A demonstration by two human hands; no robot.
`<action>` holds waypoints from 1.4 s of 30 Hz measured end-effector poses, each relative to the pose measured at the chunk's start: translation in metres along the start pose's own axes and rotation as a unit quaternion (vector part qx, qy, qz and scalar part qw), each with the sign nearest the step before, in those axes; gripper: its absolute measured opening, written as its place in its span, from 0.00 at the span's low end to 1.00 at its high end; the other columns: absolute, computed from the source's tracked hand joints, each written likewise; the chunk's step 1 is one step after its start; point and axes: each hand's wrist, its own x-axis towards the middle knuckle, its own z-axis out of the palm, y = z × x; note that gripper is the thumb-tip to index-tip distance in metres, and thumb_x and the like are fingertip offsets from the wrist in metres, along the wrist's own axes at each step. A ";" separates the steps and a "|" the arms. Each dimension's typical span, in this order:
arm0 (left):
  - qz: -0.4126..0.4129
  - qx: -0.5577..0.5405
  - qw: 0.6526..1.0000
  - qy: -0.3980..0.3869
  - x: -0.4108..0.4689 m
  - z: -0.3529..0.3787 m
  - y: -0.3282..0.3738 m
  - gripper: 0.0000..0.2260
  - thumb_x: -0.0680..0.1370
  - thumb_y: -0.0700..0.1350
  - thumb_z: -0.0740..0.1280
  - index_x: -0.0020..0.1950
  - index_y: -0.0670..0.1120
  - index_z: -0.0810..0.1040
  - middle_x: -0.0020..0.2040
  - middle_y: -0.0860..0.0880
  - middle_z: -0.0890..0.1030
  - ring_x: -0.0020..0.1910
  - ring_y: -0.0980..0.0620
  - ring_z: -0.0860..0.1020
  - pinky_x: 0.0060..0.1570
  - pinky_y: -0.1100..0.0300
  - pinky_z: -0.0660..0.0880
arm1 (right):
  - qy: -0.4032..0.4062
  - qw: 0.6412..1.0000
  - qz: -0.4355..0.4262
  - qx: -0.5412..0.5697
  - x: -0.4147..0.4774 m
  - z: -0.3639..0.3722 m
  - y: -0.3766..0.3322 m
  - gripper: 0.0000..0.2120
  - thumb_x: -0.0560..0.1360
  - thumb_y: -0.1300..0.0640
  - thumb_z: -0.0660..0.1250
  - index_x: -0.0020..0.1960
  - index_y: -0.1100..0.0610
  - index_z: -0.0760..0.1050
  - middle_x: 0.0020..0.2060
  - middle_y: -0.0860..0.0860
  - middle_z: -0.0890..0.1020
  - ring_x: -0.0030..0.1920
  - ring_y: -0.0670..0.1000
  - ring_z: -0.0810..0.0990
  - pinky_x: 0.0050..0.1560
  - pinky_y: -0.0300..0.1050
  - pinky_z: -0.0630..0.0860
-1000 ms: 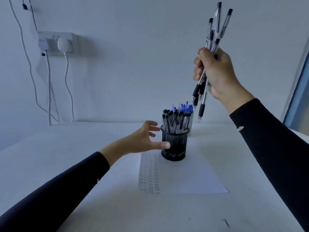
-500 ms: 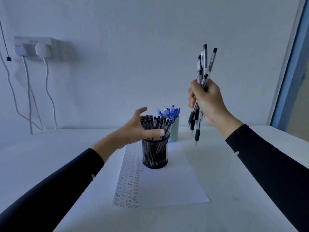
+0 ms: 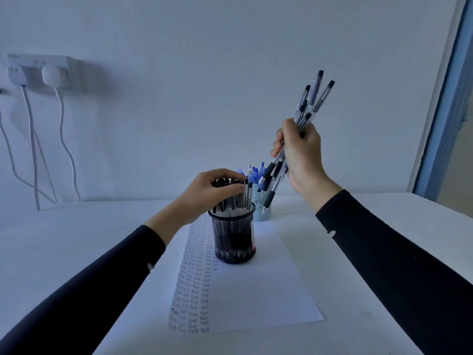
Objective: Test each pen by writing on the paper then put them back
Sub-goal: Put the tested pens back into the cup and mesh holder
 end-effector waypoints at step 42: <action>-0.004 0.047 0.993 -0.104 -0.028 -0.005 -0.032 0.40 0.68 0.45 0.79 0.72 0.53 0.59 0.61 0.54 0.79 0.60 0.60 0.78 0.60 0.60 0.74 | -0.186 0.976 0.092 -0.064 -0.039 0.012 0.013 0.21 0.80 0.42 0.59 0.70 0.46 0.62 0.58 0.53 0.81 0.60 0.51 0.81 0.48 0.41 0.78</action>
